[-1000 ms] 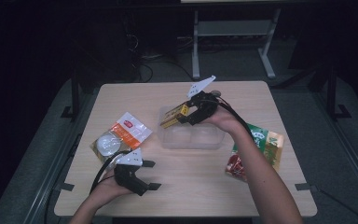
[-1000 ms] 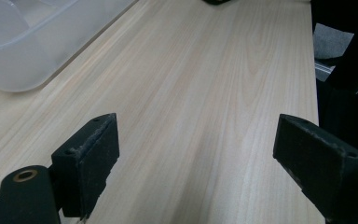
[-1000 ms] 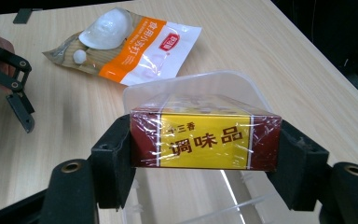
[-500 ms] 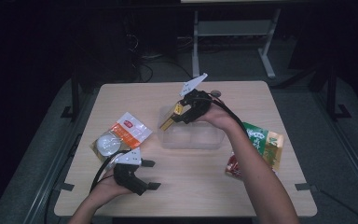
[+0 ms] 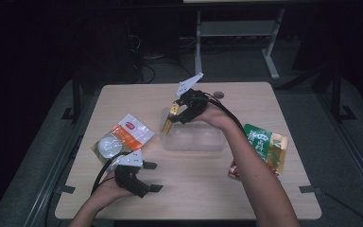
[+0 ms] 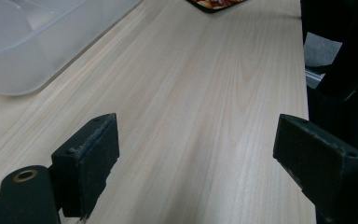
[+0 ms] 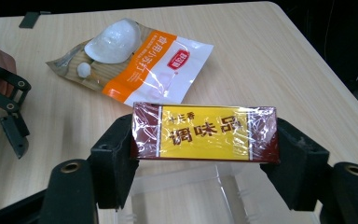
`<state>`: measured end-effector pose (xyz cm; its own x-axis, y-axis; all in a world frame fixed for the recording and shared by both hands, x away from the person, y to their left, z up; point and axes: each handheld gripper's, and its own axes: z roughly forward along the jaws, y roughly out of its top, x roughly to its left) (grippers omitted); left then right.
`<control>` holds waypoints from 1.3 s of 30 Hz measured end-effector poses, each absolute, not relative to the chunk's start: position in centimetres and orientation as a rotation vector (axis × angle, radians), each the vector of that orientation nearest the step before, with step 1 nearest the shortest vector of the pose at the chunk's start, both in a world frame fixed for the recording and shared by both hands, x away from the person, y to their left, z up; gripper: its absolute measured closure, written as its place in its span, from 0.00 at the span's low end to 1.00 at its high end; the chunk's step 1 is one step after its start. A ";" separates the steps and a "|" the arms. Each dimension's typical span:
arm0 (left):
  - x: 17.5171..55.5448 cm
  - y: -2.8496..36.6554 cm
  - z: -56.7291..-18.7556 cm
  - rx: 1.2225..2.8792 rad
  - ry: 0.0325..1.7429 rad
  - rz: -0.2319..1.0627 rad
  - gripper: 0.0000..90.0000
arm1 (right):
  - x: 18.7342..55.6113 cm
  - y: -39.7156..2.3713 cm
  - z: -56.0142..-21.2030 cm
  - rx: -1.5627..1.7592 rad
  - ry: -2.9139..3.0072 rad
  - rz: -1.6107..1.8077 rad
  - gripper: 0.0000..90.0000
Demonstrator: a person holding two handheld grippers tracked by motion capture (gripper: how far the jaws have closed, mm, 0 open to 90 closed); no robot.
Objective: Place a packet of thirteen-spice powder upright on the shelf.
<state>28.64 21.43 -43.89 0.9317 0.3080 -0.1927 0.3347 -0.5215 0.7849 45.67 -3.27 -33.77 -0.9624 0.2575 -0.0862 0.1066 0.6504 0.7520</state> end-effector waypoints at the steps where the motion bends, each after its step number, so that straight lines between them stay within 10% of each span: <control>1: 28.7 21.5 -43.9 2.154 0.453 -0.036 0.16 | 45.7 -3.1 -33.8 0.305 2.681 1.211 0.35; 39: 28.7 21.0 -44.4 2.205 0.504 -0.021 0.14 | 46.9 0.1 -37.3 0.319 2.752 1.134 0.33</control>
